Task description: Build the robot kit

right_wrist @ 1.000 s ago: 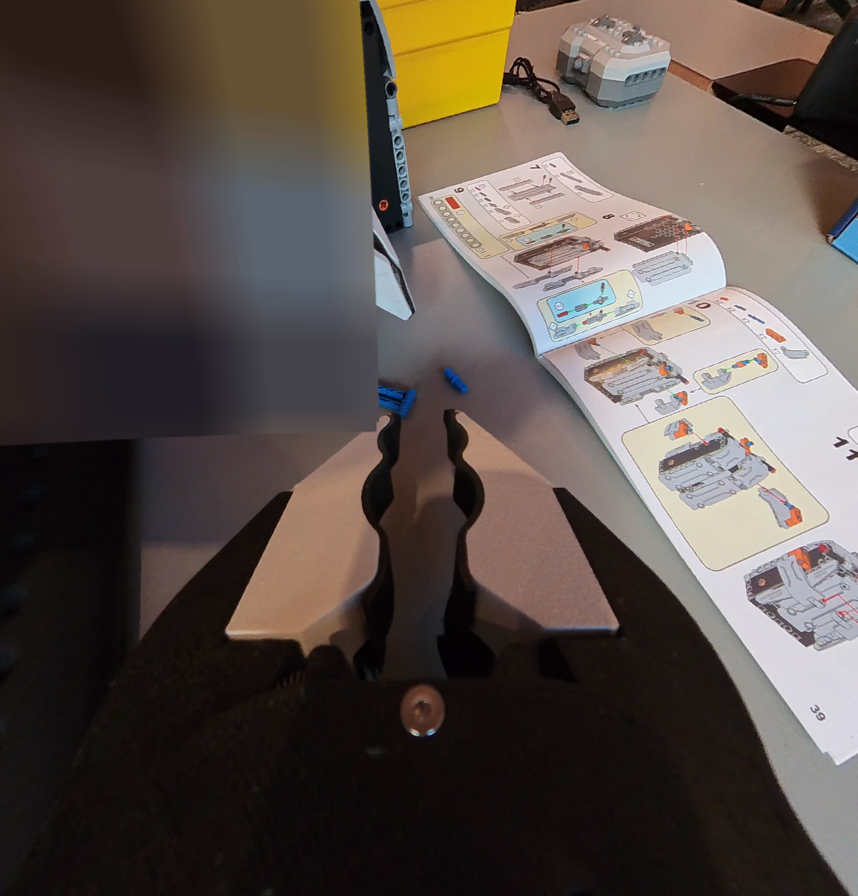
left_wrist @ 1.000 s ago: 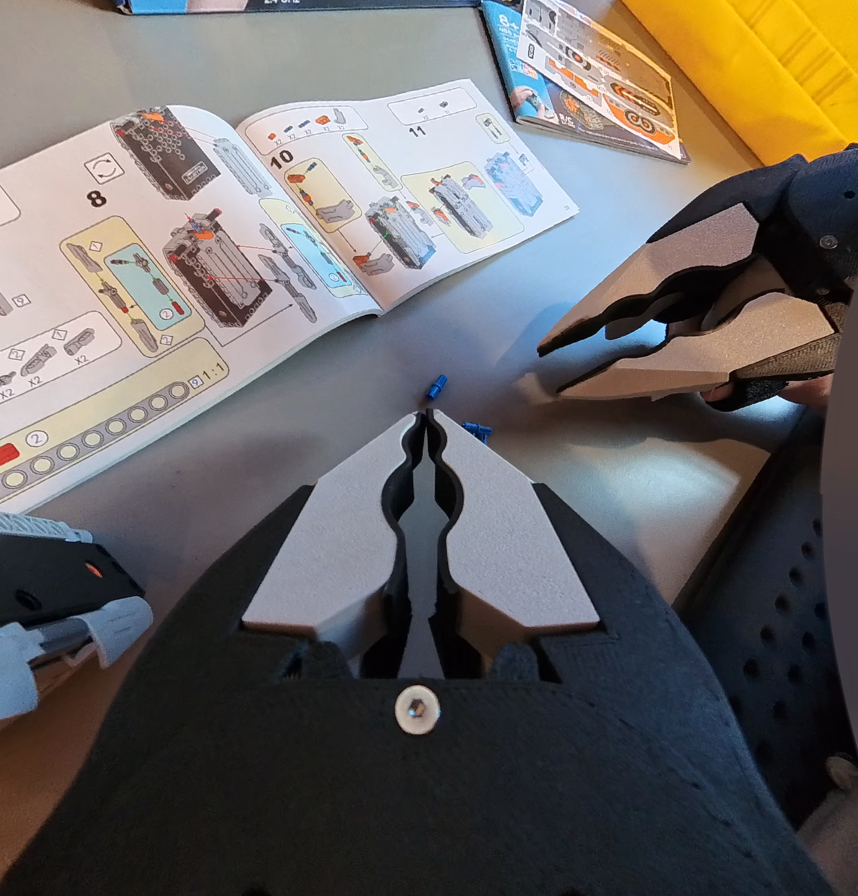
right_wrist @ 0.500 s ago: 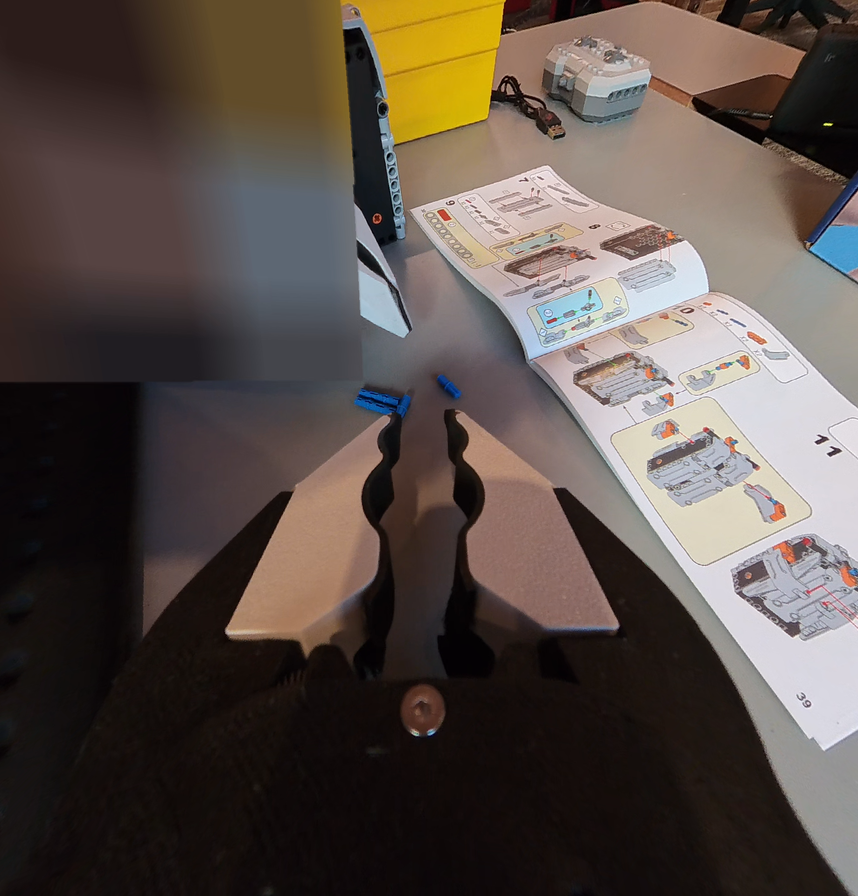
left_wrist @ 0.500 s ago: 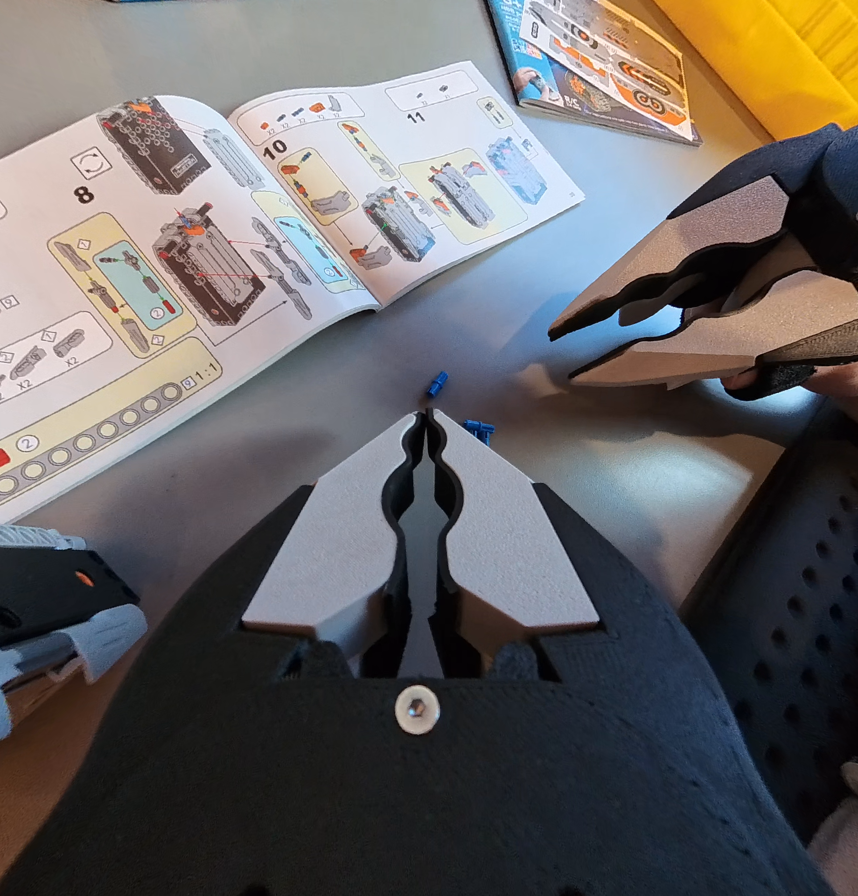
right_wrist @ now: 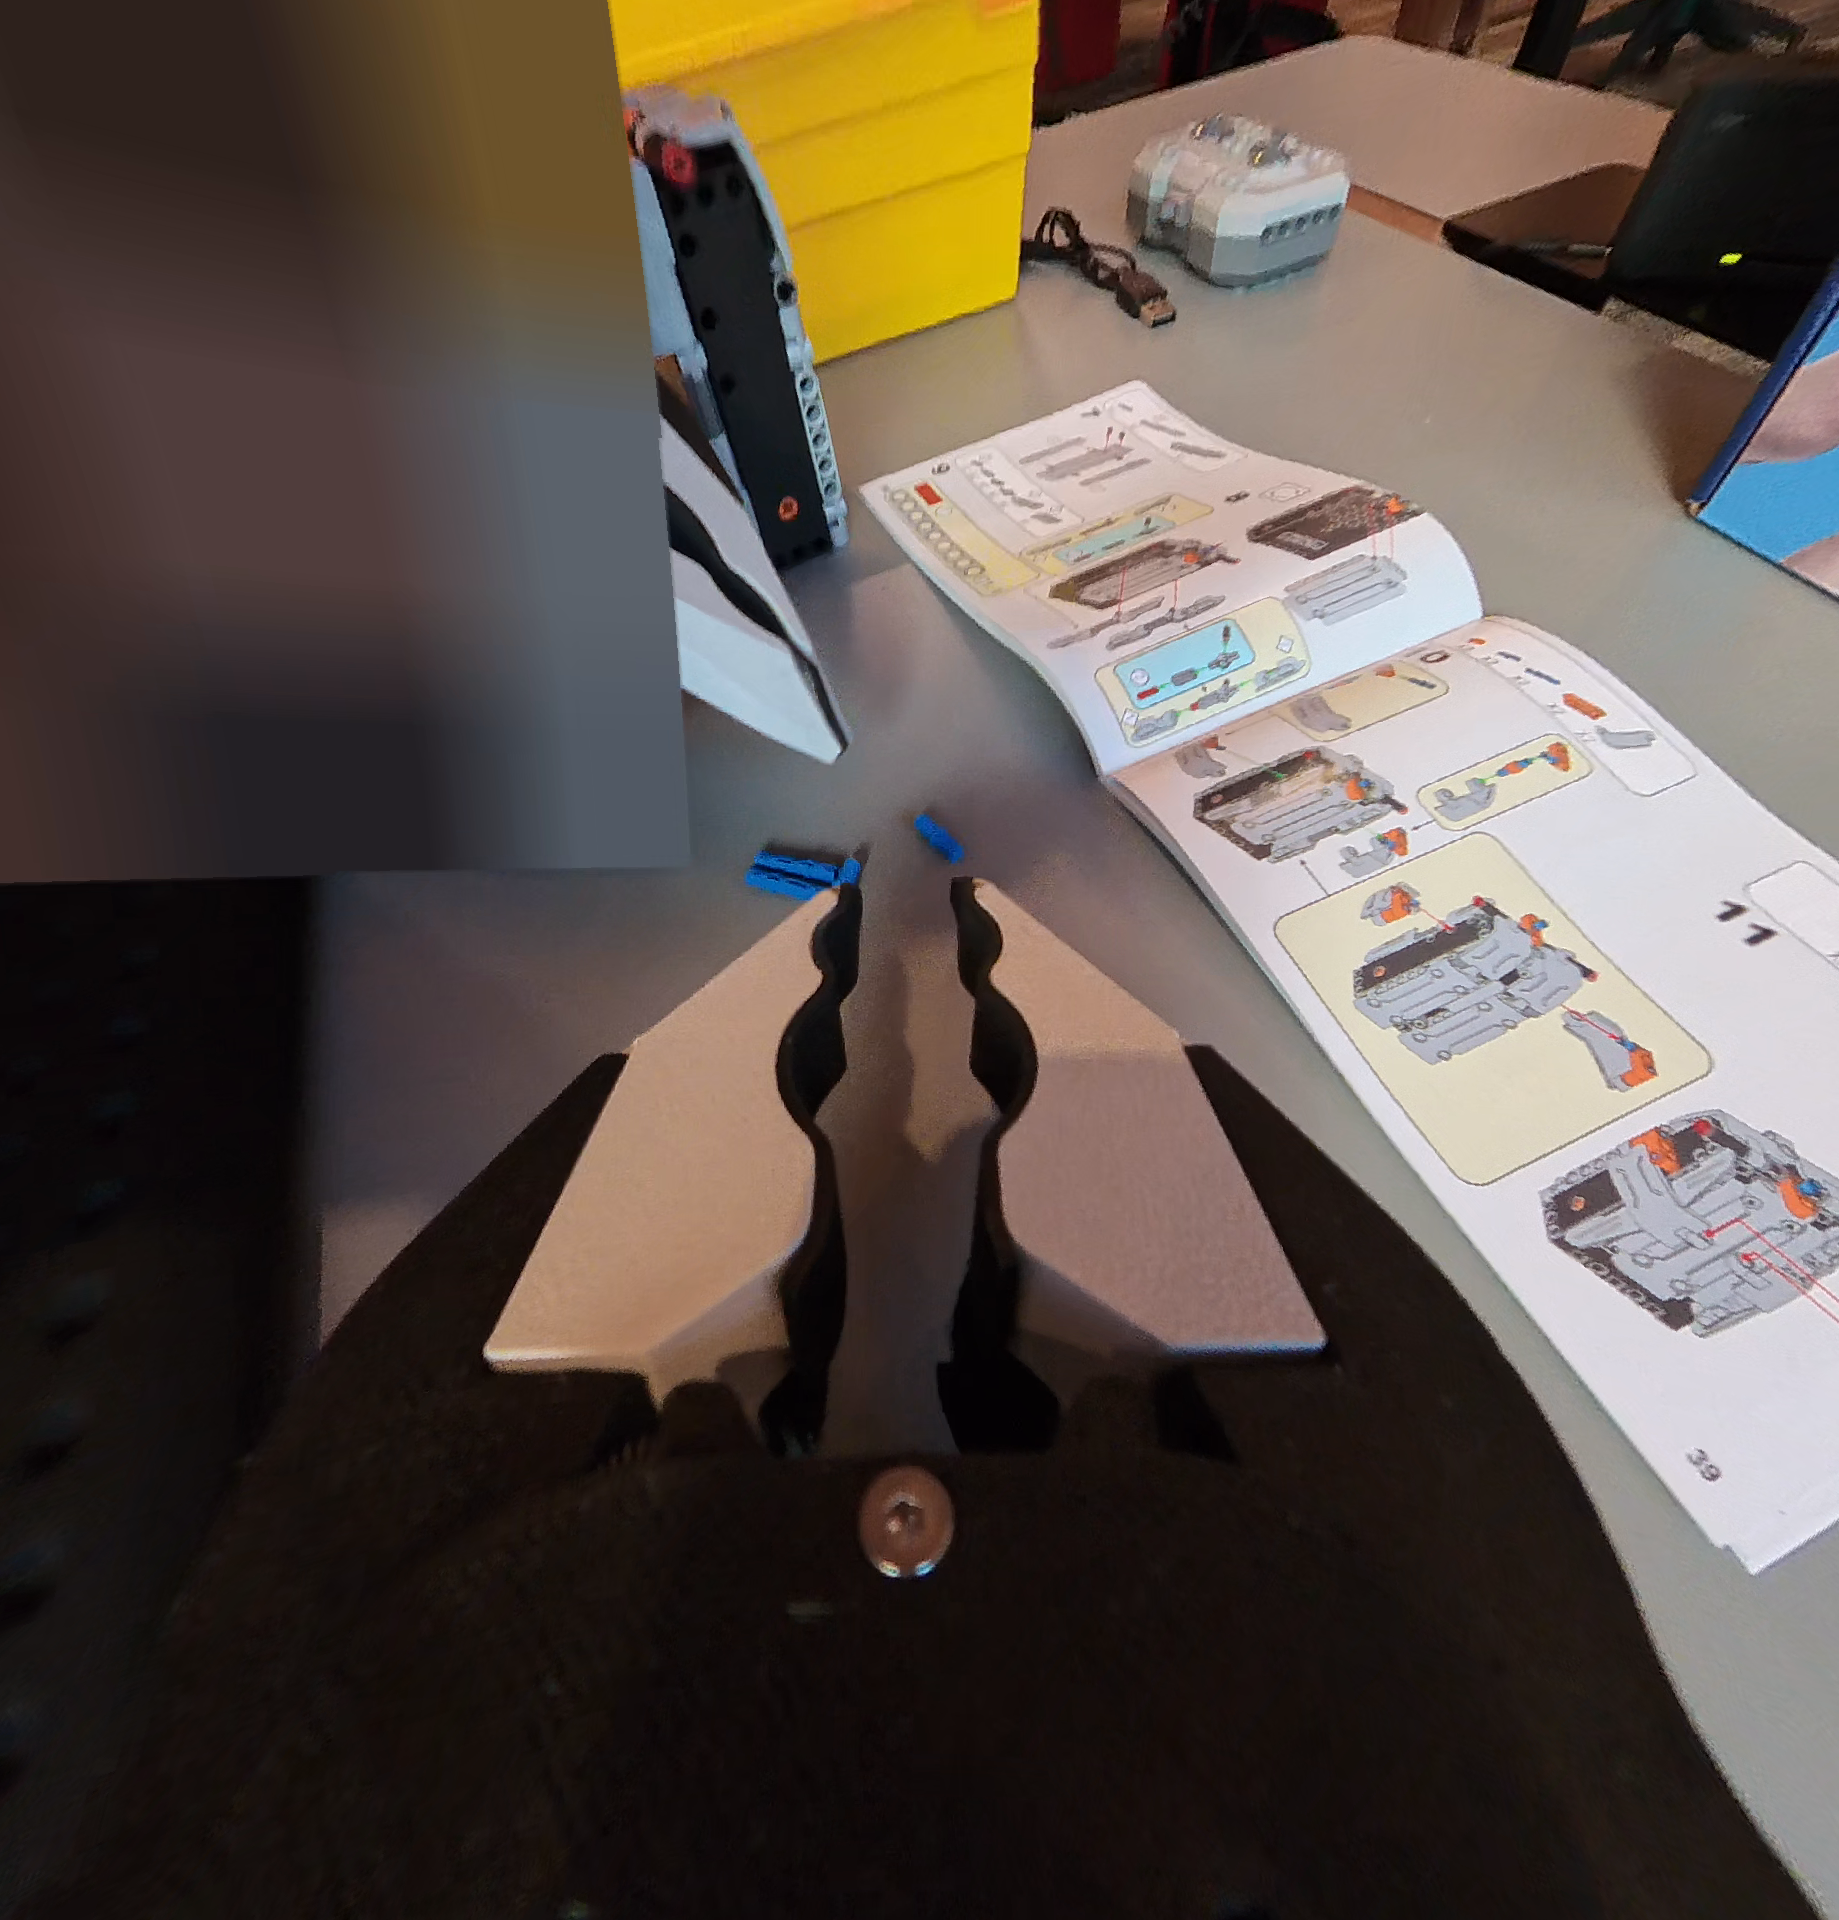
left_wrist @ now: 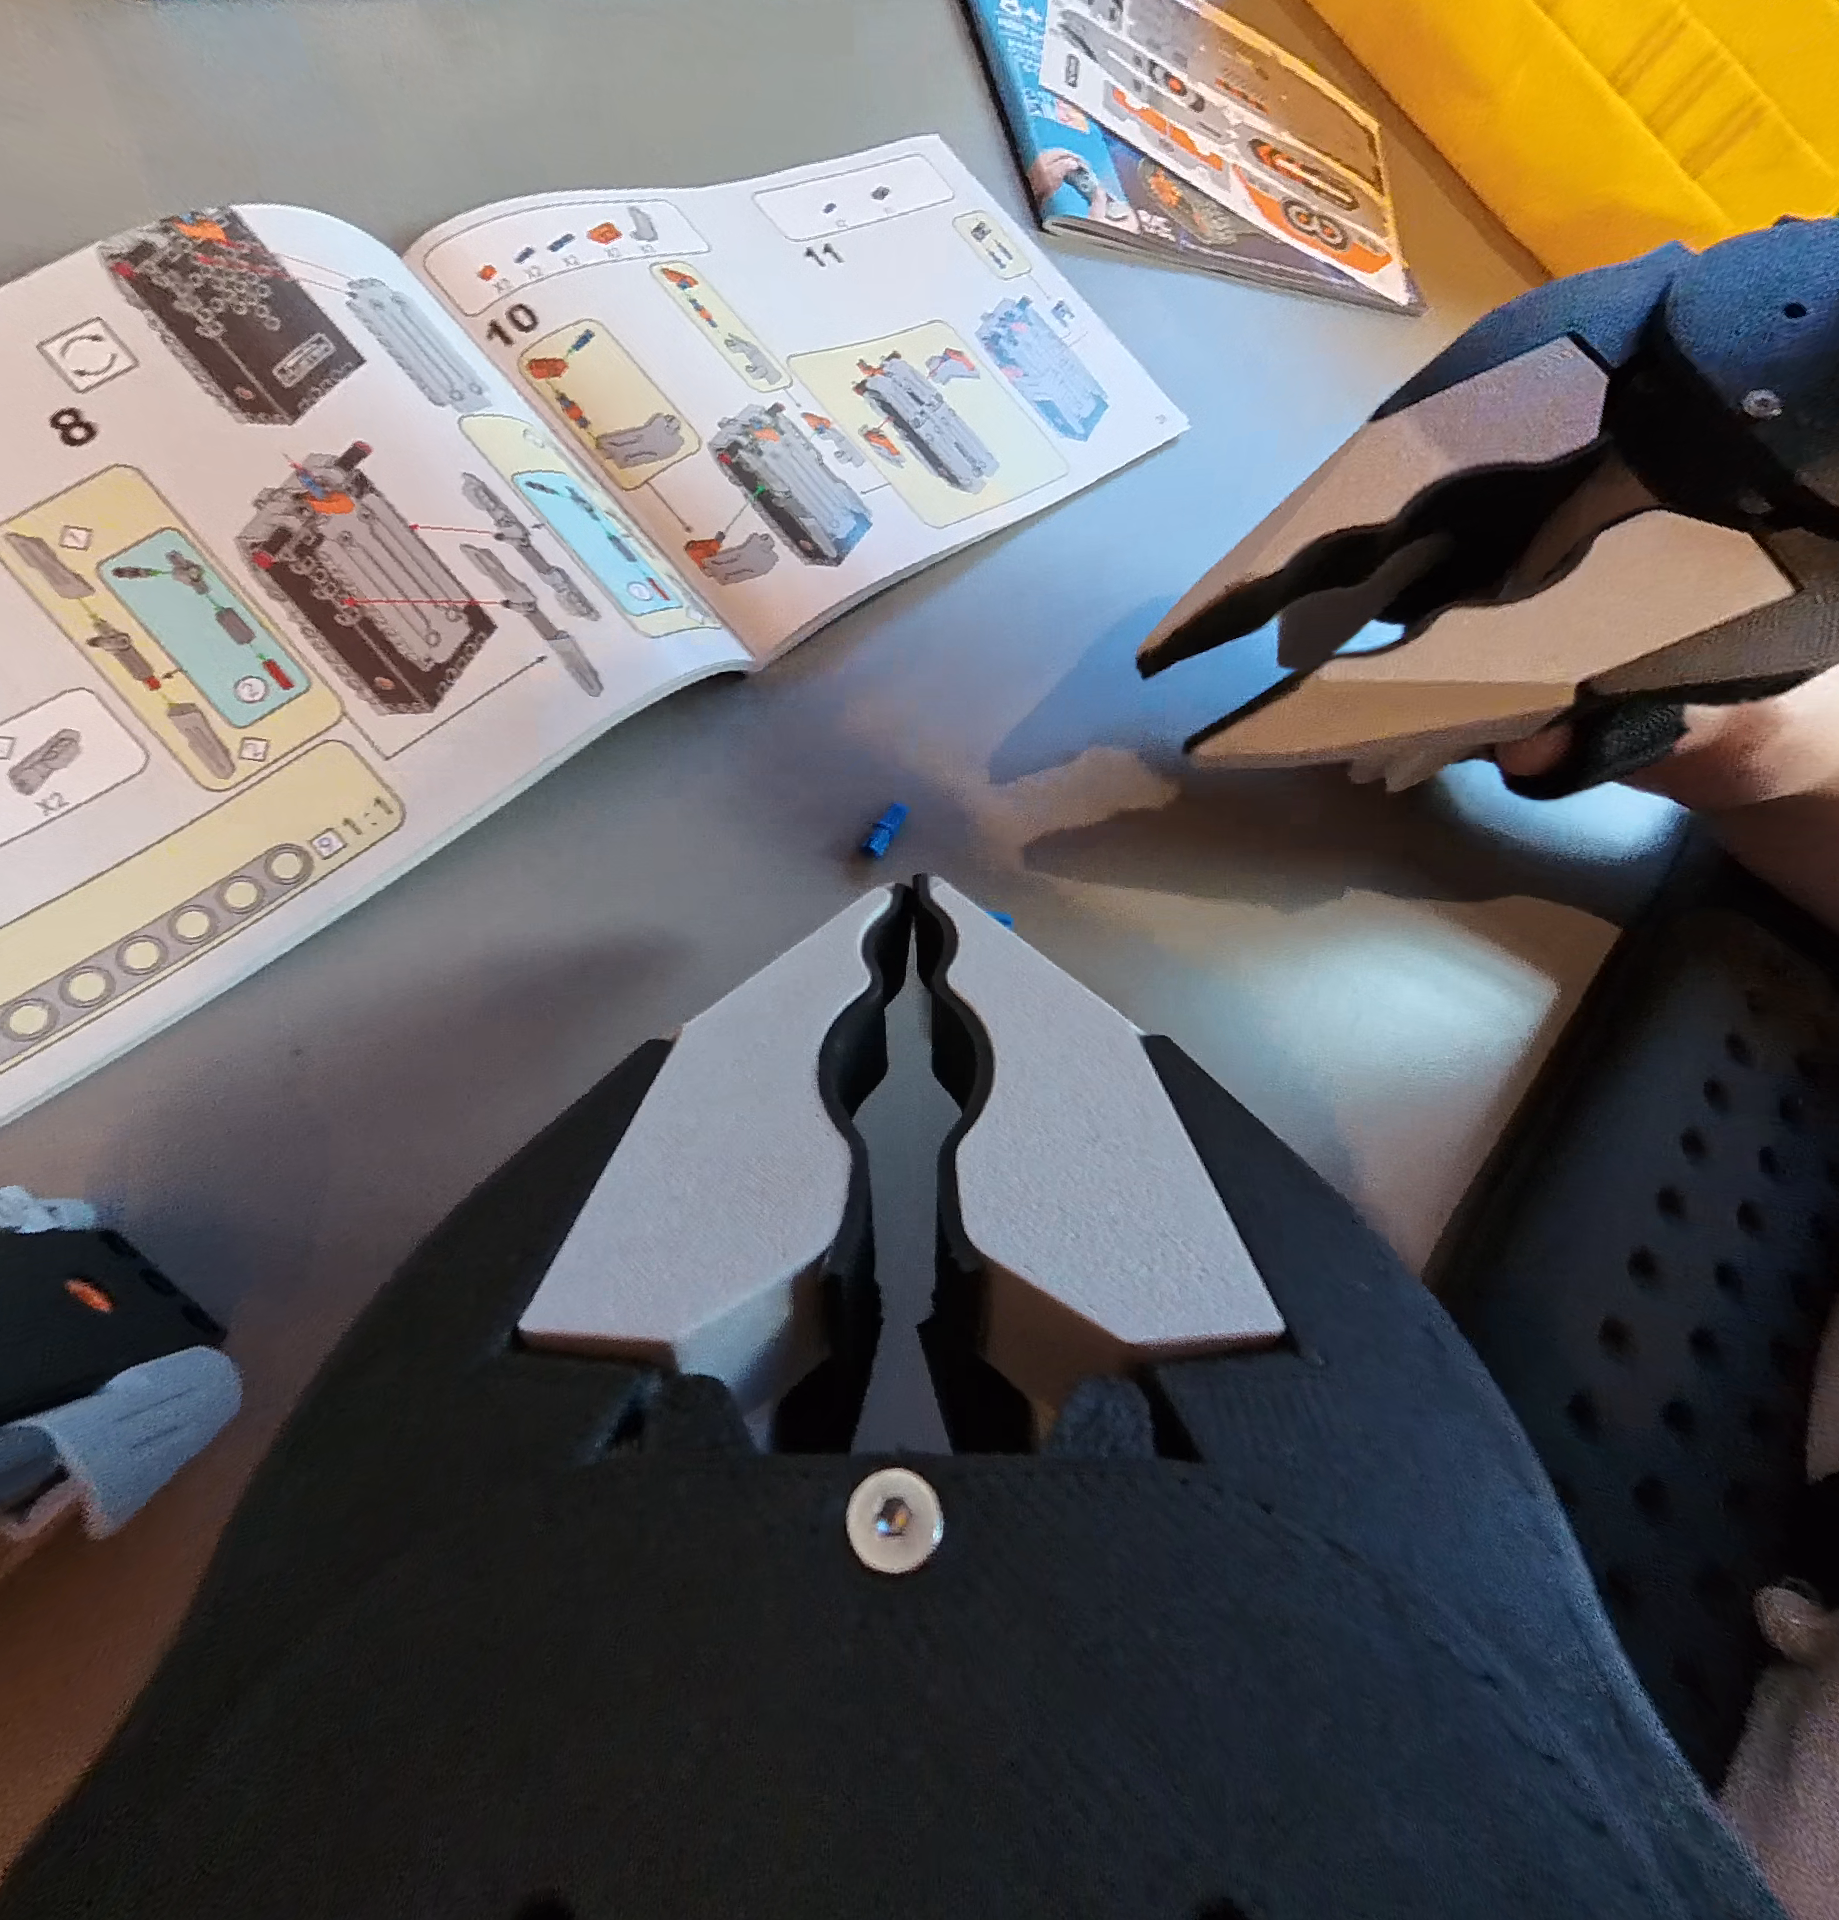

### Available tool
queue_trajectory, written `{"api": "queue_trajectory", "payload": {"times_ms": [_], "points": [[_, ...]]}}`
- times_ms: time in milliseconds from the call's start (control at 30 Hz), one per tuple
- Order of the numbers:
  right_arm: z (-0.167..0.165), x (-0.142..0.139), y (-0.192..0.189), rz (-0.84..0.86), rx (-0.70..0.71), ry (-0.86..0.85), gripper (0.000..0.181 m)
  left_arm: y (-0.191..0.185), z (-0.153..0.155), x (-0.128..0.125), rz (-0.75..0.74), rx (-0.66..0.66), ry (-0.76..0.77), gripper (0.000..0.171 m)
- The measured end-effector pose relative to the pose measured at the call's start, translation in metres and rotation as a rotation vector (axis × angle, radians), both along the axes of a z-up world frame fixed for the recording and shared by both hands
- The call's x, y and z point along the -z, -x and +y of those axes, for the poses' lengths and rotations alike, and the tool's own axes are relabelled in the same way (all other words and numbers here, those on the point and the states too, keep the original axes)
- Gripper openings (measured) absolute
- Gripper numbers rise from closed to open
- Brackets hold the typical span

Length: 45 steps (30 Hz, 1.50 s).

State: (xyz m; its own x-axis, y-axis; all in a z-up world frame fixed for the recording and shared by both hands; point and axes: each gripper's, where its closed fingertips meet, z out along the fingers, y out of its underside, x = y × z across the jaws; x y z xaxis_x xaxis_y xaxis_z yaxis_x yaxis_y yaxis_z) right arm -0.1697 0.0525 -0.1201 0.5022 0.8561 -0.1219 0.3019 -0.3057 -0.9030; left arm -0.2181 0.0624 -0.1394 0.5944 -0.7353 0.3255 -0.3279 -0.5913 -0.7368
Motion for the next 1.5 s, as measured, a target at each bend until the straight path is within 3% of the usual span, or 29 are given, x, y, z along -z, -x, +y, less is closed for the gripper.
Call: {"api": "queue_trajectory", "payload": {"times_ms": [133,233,400,500,567,633,733,833,967,1167,1333,1500], "points": [[0.003,-0.015,-0.006,0.053,0.027,-0.034,0.017,-0.008,-0.006,-0.011,-0.025,0.044,-0.042,0.0],[0.009,-0.012,-0.009,0.045,0.045,-0.044,0.016,-0.011,-0.01,-0.033,-0.075,0.058,-0.176,0.0],[0.015,-0.012,-0.016,0.041,0.063,-0.1,0.013,0.011,-0.034,-0.079,-0.246,0.012,-0.213,0.0],[0.017,-0.019,-0.02,0.053,0.088,-0.14,0.011,0.073,-0.034,-0.122,-0.246,-0.101,-0.31,0.003],[0.018,-0.022,-0.02,0.063,0.092,-0.151,0.011,0.136,-0.022,-0.152,-0.121,-0.221,-0.431,0.005],[0.017,-0.021,-0.018,0.053,0.083,-0.152,0.011,0.209,0.0,-0.177,0.057,-0.371,-0.519,0.018],[0.014,-0.018,-0.014,0.02,0.063,-0.164,0.011,0.289,0.022,-0.196,0.23,-0.482,-0.51,0.03],[0.012,-0.015,-0.012,-0.032,0.054,-0.197,0.011,0.327,0.032,-0.2,0.319,-0.517,-0.476,0.03],[0.01,-0.011,-0.01,-0.043,0.044,-0.19,0.011,0.338,0.033,-0.19,0.387,-0.525,-0.442,0.029],[0.011,-0.012,-0.011,-0.024,0.052,-0.171,0.012,0.35,0.034,-0.164,0.619,-0.561,-0.434,0.024],[0.011,-0.011,-0.011,-0.027,0.05,-0.165,0.012,0.337,0.041,-0.137,0.632,-0.45,-0.313,0.025],[0.011,-0.01,-0.013,-0.035,0.057,-0.17,0.012,0.324,0.043,-0.095,0.659,-0.175,-0.192,0.02]]}}
